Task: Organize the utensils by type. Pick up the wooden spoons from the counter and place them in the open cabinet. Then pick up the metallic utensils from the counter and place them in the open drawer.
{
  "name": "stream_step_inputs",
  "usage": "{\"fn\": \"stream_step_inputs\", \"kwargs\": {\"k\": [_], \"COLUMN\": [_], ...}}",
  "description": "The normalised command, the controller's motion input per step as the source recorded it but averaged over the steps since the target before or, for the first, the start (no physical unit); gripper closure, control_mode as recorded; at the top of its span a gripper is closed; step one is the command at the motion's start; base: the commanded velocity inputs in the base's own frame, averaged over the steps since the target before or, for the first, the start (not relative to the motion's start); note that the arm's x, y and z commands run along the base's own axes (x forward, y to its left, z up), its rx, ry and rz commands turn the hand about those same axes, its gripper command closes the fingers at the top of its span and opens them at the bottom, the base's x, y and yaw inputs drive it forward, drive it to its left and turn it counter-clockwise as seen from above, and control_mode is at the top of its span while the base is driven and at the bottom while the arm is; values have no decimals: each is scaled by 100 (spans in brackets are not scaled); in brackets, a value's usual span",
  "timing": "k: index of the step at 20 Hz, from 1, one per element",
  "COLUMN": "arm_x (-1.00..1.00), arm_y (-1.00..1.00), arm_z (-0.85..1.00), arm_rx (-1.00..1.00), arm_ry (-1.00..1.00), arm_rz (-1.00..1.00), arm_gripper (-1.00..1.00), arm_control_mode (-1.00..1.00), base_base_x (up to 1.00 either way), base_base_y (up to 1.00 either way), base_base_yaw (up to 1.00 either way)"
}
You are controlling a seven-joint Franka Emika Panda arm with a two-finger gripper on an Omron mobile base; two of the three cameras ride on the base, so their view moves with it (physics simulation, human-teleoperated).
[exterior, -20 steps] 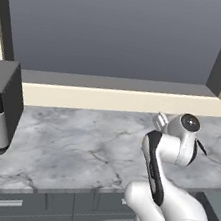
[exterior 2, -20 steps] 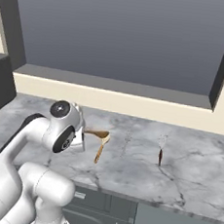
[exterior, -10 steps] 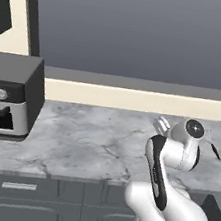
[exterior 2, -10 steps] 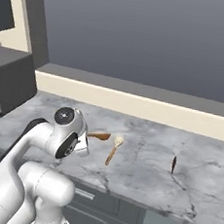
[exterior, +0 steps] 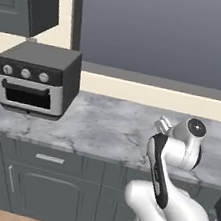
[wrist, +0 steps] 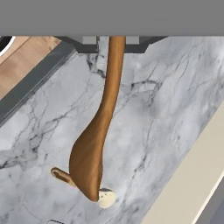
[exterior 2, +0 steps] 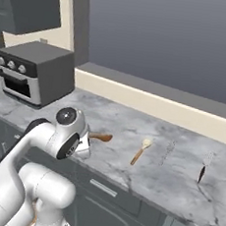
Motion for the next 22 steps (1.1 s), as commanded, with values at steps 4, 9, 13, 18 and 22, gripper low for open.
{"fn": "stream_step_inputs", "kwargs": {"k": [4,9,13,18,22], "arm_x": [0,0,0,0,0], "arm_y": [0,0,0,0,0], "arm_z": [0,0,0,0,0], "arm_rx": [0,0,0,0,0], "arm_ry": [0,0,0,0,0], "arm_rz": [0,0,0,0,0], "arm_gripper": [100,100,100,100,100], "arm_control_mode": [100,100,100,100,100], "base_base_x": [-23,-9,0,0,0], "base_base_y": [16,42,62,50,42], "base_base_yaw": [41,41,40,45,50]}}
